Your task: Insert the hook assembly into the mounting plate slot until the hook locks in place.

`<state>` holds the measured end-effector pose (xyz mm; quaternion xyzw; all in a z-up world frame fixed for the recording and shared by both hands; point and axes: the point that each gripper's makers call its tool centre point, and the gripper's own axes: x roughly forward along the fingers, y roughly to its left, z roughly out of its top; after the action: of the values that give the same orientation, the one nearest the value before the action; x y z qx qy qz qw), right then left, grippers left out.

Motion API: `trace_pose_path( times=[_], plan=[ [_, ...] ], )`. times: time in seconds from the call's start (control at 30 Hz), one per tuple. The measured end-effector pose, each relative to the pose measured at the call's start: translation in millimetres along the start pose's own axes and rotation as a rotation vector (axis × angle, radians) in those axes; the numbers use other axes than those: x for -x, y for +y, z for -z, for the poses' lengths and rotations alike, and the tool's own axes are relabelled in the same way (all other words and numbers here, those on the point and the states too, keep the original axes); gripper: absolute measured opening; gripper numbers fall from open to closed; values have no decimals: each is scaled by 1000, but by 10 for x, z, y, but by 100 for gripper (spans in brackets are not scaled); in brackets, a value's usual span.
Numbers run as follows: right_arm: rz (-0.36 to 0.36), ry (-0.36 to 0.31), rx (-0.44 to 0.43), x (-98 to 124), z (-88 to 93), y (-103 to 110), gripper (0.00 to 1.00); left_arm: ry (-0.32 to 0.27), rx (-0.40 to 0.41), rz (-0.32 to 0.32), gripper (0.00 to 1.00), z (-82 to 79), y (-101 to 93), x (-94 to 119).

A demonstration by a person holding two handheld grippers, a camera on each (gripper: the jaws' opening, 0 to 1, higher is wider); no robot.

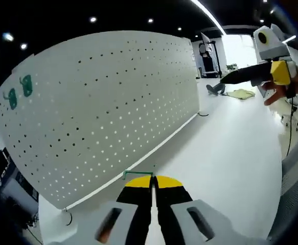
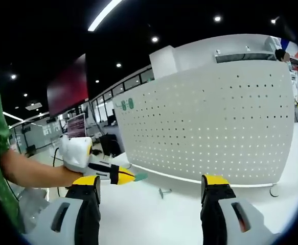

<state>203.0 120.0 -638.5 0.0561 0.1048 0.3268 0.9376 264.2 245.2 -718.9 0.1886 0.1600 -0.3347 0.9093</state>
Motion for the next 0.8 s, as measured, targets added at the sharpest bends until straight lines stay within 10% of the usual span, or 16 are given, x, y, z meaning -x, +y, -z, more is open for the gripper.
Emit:
trace_pose_path(
  times=[0.8],
  plan=[
    [-28, -44, 82, 233, -307, 339, 80, -163, -341, 104, 1, -732, -585, 889]
  ],
)
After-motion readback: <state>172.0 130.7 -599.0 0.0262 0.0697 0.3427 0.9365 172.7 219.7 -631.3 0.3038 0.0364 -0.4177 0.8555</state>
